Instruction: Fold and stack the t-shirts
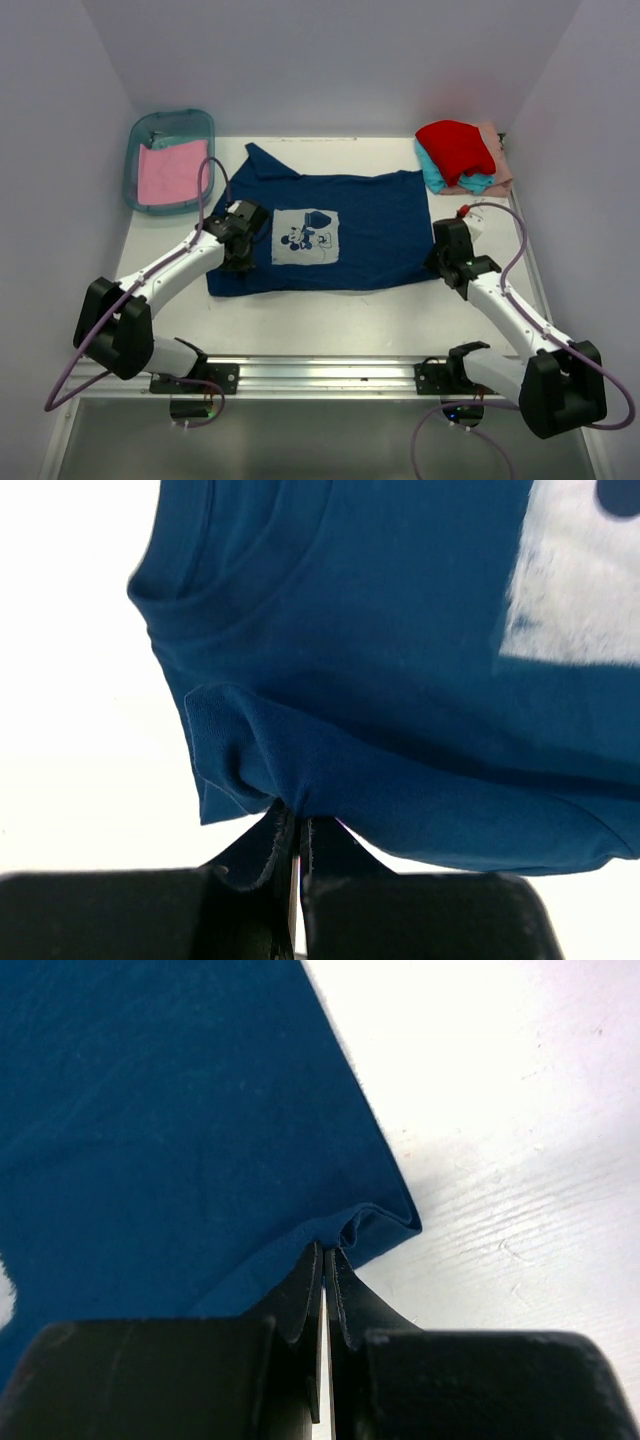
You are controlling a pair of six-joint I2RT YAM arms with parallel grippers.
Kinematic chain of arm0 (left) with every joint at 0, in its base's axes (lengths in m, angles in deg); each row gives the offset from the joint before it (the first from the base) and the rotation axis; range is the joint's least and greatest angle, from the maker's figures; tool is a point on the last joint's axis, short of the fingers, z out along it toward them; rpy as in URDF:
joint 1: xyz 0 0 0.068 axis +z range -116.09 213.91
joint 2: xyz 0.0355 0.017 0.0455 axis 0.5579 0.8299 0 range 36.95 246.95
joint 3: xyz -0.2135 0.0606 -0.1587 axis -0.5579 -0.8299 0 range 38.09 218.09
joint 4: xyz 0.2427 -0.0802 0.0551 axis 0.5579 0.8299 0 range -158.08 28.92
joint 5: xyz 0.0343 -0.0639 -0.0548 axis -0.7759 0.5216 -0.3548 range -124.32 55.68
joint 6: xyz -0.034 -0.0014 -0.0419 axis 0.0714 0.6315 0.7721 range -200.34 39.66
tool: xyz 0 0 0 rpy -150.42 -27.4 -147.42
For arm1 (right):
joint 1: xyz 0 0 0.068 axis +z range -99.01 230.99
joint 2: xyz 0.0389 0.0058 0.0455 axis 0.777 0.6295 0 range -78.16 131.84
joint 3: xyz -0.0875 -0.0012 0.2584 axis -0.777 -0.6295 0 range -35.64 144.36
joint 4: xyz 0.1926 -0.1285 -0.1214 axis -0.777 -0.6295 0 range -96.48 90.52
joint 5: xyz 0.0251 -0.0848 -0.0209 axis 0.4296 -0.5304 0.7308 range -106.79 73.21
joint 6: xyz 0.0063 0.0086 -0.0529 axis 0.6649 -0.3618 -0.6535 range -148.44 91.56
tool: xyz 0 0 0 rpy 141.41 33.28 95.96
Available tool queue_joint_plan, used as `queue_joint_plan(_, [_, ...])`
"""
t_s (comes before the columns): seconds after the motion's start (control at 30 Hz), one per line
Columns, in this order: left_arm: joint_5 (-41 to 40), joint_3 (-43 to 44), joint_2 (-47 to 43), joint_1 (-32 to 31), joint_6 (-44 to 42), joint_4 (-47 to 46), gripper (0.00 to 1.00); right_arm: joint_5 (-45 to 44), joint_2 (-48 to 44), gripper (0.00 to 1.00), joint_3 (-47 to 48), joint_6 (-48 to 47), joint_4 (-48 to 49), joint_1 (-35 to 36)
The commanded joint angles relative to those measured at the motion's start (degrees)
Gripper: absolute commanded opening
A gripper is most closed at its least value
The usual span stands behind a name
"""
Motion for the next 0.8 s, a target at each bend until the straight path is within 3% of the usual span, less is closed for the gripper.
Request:
queue_joint_plan(0.0, [-3.3, 3.7, 0.7, 1.3, -3.2, -5.5, 0.00, -4.5, 1.7, 0.00, 2.9, -1.4, 3.7, 0.1])
queue_joint_plan(0.43, [-4.6, 6.6, 6.1, 4.5, -5.7, -8.2, 0.00, -7.9, 11.3, 0.00, 8.3, -2.2, 7.4, -0.2])
queue_joint_plan(0.77, [-4.3, 16.0, 13.4, 5.9, -7.4, -7.1, 0.00, -9.6, 18.0, 0.00, 12.5, -2.6, 9.0, -0.4])
